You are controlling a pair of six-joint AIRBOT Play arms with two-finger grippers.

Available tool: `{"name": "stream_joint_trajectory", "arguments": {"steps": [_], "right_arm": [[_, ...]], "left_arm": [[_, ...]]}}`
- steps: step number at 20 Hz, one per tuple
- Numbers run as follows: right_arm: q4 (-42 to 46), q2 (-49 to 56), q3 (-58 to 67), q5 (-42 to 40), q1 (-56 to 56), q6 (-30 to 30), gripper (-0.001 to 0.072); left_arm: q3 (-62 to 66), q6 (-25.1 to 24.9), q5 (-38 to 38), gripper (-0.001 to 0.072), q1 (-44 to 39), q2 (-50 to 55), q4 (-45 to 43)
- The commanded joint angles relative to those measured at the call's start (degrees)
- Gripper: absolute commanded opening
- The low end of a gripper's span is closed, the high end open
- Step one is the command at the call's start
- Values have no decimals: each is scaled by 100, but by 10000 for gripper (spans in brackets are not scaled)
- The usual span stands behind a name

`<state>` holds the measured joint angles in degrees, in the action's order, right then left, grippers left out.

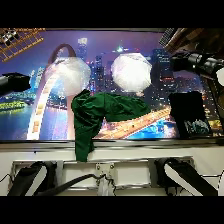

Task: Fold the clothes and pants, and hang the long-sleeved shirts on hangers.

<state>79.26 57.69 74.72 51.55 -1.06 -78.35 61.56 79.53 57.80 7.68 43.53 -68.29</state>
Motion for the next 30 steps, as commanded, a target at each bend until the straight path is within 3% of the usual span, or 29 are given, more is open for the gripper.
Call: {"name": "stream_joint_trajectory", "arguments": {"steps": [1,4,6,7,8,10,12,15,16,17,22,24,25,26,30], "right_arm": [[-153,4,0,-669,-7,-22,354],[-590,57,-4,-212,-7,-120,350],[-584,162,-68,369,-7,-431,353],[-579,179,-192,501,-7,-459,354],[-597,175,-374,560,-7,-463,354],[-675,175,-699,682,-7,-474,354],[-844,170,-962,693,-7,-472,354],[-1005,170,-1139,704,-7,-472,354],[-1040,170,-1139,719,-7,-472,354],[-1047,164,-1139,748,-7,-470,354],[-1040,160,-1139,769,-7,-468,353],[-1040,160,-1141,796,-7,-466,353],[-1043,157,-1156,846,-7,-468,352],[-1012,160,-1204,922,-7,-459,352],[-1261,-17,-2297,1469,-37,-776,354]], "left_arm": [[4,-2,-348,25,0,68,81],[-111,-90,651,25,-142,289,664],[-719,-173,1099,84,-721,168,852],[-1110,-72,1086,182,-1099,79,664],[-1534,251,979,248,-1480,9,411],[-2345,868,372,303,-2210,9,122],[-2719,1119,-310,303,-2767,168,142],[-2743,1182,-1075,305,-3300,800,149],[-2741,1180,-1226,335,-3316,1051,223],[-2726,1178,-1318,370,-3316,1327,348],[-2463,1108,-1635,370,-3316,2365,402],[-2356,1113,-1926,326,-3311,2625,402],[-2295,1113,-1934,106,-3283,2671,404],[-2214,1069,-1810,12,-3241,2647,391],[-1808,485,-463,11,-2695,1827,382]]}}
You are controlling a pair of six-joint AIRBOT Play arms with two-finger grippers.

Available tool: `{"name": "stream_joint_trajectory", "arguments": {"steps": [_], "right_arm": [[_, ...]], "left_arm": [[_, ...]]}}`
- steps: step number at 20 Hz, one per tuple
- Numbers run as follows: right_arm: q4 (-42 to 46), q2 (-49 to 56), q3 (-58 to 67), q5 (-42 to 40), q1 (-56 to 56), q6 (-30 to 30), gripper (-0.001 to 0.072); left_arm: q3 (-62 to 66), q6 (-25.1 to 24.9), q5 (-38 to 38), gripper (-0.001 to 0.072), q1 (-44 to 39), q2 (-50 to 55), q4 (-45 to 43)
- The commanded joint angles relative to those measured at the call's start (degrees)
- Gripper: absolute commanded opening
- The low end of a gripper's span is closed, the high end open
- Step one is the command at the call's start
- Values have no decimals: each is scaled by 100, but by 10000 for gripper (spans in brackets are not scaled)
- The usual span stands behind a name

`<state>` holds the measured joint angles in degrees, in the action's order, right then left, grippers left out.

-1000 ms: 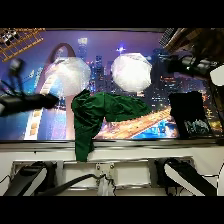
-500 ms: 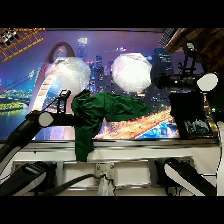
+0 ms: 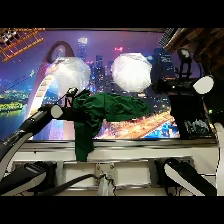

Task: Fold the clothes and pants, and hang the long-sleeved shirts on hangers.

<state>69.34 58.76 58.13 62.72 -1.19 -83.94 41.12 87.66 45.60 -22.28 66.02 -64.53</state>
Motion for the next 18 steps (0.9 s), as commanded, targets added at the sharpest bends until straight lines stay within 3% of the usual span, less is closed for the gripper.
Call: {"name": "stream_joint_trajectory", "arguments": {"steps": [1,2,3,4,5,11,18], "right_arm": [[-804,-297,-1178,227,-109,-214,354],[-1325,-452,-1659,44,-264,-184,373],[-1808,-566,-2105,-142,-520,-142,478],[-2129,-584,-2422,-339,-811,-146,635],[-2389,-544,-2675,-638,-1180,-157,669],[-3532,345,-2907,-3292,-2988,-1344,671],[-4325,1445,-2498,-4179,-3134,-1460,686]], "left_arm": [[254,-326,874,11,422,-826,7],[254,-326,905,11,487,-1193,-4],[254,-323,909,10,525,-1552,-11],[254,-321,911,10,525,-1851,-13],[254,-297,911,10,525,-2092,-11],[254,-142,1012,10,525,-2723,24],[254,-146,1145,10,525,-2721,26]]}}
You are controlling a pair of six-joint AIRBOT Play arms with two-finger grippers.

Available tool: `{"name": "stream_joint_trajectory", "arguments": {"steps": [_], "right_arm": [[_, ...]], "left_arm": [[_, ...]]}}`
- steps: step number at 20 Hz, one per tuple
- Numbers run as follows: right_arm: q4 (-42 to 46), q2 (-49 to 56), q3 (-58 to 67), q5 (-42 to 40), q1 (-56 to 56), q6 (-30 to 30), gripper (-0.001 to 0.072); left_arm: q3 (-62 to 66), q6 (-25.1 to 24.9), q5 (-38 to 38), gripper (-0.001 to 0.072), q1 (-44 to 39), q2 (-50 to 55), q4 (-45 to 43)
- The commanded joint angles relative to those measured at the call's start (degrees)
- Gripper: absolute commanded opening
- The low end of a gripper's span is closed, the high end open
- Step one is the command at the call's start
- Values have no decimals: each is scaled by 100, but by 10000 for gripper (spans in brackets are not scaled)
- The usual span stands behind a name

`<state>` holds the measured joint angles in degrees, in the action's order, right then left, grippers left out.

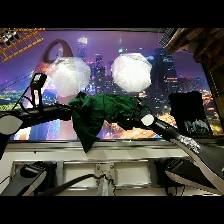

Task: Fold the clothes and pants, and hang the long-sleeved shirts on hangers.

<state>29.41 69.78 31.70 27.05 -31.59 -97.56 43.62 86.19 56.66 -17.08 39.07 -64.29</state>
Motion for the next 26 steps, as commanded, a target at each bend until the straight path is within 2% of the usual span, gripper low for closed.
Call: {"name": "stream_joint_trajectory", "arguments": {"steps": [1,2,3,4,6,7,8,10,12,14,18,20,23,26], "right_arm": [[-435,450,219,-715,-94,-98,682],[-533,570,308,-800,-94,-98,679],[-579,686,415,-890,-94,-98,618],[-579,824,560,-951,-94,-98,503],[-557,1005,841,-997,-94,-70,171],[-540,1027,962,-994,-94,-37,56],[-516,1001,1064,-984,-74,-31,29],[-293,835,1263,-841,50,160,28],[326,428,1475,-428,345,479,27],[1198,-262,1749,249,778,597,28],[2479,-2140,2695,1956,1781,1550,29],[3110,-2973,3320,2490,2232,1633,28],[3897,-3781,4280,2900,2739,1683,26],[4450,-4074,5082,3067,2881,1888,26]], "left_arm": [[4,0,39,10,4,-26,4],[4,0,39,10,4,-26,4],[4,0,39,10,4,-26,4],[4,-2,35,10,4,-26,4],[4,-4,-20,10,4,-26,2],[4,-4,-59,10,4,-26,2],[4,-2,-101,10,4,-26,4],[76,-2,-111,10,4,-33,2],[396,-7,-118,10,35,-103,-79],[992,-4,-162,9,238,-284,-199],[2437,-7,-358,9,844,-894,-531],[2970,-4,-356,9,1051,-1220,-859],[3217,-4,-387,9,1147,-1827,-1268],[3217,2,-417,9,1147,-2245,-1692]]}}
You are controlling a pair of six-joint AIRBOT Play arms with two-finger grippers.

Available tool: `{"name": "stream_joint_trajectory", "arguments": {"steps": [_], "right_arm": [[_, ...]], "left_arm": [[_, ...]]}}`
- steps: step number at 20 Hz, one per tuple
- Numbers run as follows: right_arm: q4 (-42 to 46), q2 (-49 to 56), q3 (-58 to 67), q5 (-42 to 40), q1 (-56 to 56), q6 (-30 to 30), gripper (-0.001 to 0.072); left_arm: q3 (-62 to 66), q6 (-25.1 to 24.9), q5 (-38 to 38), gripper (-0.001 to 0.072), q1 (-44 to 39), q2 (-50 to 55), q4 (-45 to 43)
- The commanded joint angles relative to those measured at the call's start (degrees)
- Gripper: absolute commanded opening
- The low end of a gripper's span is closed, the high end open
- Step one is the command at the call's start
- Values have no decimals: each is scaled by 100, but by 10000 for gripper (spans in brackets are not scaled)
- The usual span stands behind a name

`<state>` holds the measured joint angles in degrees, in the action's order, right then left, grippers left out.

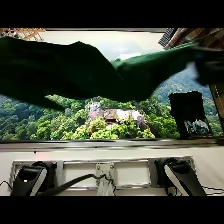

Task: Fold the clothes and pants, and hang the long-sleeved shirts on hangers.

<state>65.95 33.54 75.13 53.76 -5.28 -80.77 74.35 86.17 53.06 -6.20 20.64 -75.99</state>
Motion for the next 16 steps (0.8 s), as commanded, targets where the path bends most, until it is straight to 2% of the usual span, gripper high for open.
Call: {"name": "stream_joint_trajectory", "arguments": {"steps": [1,3,5,7,9,13,16], "right_arm": [[876,-461,911,396,249,210,26],[885,-417,1102,391,249,153,27],[852,-260,1097,577,249,-144,30],[866,90,994,844,249,-238,30],[802,597,662,804,249,-275,30],[243,1996,-74,1176,227,-372,30],[164,3016,-608,1025,-153,-372,30]], "left_arm": [[144,85,-59,9,59,-470,-793],[138,496,0,9,59,-481,-1062],[107,673,363,9,59,-348,-1027],[-103,686,957,9,59,-79,-1021],[-660,686,1150,9,59,251,-1038],[-2124,688,721,9,59,1213,-1099],[-3029,688,-188,10,59,2208,-1095]]}}
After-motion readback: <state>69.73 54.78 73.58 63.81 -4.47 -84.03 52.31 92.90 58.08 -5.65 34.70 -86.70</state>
